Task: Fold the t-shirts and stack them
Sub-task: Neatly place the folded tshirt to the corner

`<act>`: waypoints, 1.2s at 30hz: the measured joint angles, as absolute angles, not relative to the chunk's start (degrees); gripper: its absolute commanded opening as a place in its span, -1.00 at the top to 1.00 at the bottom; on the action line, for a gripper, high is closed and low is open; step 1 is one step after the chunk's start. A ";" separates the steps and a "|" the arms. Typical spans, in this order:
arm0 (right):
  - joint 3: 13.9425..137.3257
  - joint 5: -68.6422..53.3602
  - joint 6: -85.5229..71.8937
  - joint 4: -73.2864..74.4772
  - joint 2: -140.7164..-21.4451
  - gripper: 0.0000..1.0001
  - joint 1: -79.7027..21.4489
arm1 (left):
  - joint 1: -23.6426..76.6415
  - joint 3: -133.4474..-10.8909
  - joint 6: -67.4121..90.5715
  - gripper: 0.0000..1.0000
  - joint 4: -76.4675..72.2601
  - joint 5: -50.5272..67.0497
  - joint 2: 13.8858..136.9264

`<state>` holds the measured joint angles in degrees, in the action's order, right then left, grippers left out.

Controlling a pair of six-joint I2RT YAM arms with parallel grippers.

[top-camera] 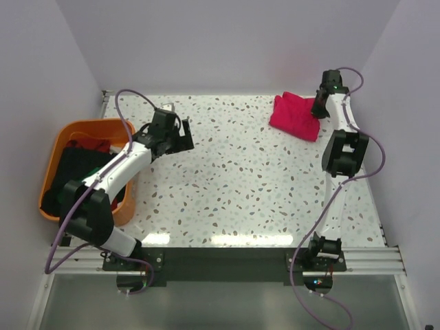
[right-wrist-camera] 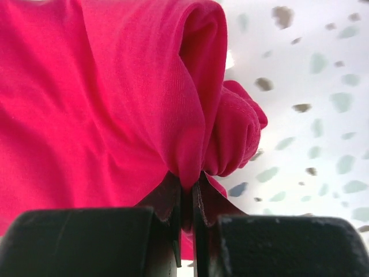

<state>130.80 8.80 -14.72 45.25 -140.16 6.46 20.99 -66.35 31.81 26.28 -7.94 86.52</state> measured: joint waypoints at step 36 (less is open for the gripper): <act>137.97 5.45 -9.67 33.19 -145.21 -0.97 10.48 | 20.64 -72.01 29.41 -1.00 28.86 -7.03 94.35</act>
